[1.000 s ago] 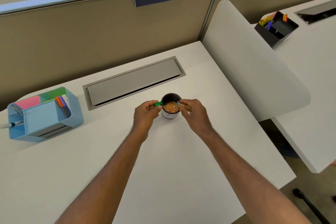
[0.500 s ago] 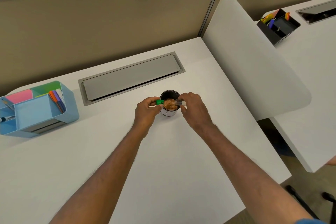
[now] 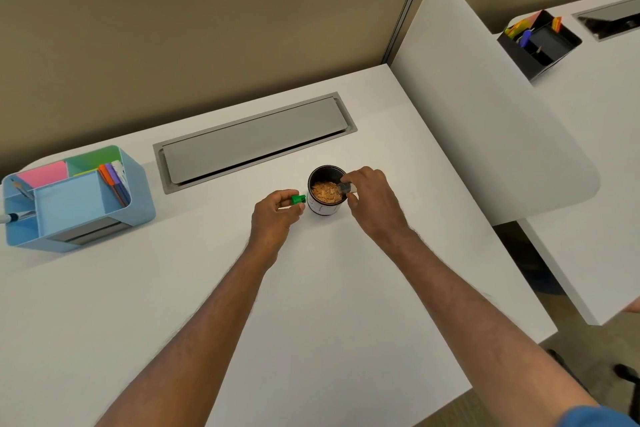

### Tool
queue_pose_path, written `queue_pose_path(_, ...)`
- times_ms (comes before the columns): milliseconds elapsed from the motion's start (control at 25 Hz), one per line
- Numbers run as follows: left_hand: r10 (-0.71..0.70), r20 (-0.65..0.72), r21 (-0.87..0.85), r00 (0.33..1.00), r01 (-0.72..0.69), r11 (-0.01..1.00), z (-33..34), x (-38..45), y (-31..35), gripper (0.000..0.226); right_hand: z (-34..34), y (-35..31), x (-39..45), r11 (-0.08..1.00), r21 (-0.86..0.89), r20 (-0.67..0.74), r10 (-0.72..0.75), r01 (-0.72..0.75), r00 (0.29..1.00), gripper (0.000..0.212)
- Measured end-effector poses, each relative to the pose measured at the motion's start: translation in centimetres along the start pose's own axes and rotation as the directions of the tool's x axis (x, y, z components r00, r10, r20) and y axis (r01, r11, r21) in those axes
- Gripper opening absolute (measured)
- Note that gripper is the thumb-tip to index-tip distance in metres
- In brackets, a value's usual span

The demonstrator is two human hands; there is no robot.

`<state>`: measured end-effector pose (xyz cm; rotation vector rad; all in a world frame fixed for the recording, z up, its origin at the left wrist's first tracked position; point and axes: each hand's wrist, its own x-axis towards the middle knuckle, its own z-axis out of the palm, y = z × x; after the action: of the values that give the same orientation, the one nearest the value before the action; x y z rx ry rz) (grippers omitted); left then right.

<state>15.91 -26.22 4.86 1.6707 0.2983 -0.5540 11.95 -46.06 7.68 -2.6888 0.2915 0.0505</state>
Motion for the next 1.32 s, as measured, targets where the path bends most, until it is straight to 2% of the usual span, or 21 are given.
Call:
queue_pose_path(400,0.009,0.005,-0.034,1.0,-0.009,0.999,-0.6,-0.1,-0.2,0.032,0.7,0.3,-0.2,0.999,0.047,-0.013,0.028,-0.027,1.0,0.033)
queue_pose_path(520,0.008,0.006,-0.033,1.0,-0.008,0.999,-1.1,-0.3,-0.5,0.032,1.2,0.6,-0.5,0.988,0.145,-0.043,0.053,-0.047,0.998,0.029)
queue_pose_path(600,0.004,0.01,-0.031,1.0,-0.004,0.999,-1.7,-0.5,-0.8,0.031,1.4,0.6,-0.8,0.942,0.314,-0.052,0.14,-0.117,0.989,0.027)
queue_pose_path(680,0.005,0.007,-0.001,1.0,-0.005,1.0,-2.8,-1.0,-1.8,0.029,1.7,0.5,-1.2,0.834,0.498,-0.009,0.279,-0.237,0.96,0.025)
queue_pose_path(800,0.05,-0.031,0.193,0.998,-0.043,0.98,-5.6,-2.4,-4.8,0.026,2.3,0.4,-1.8,0.69,0.654,0.053,0.367,-0.31,0.929,0.025)
queue_pose_path(1040,0.177,-0.059,0.596,0.982,-0.107,0.796,-10.6,-5.4,-11.1,0.024,2.8,0.3,-1.8,0.755,0.597,0.018,0.326,-0.271,0.945,0.029)
queue_pose_path(1320,0.17,-0.019,0.674,0.985,-0.113,0.73,-12.6,-6.3,-13.0,0.029,3.0,0.6,-1.2,0.856,0.455,-0.024,0.29,-0.248,0.957,0.031)
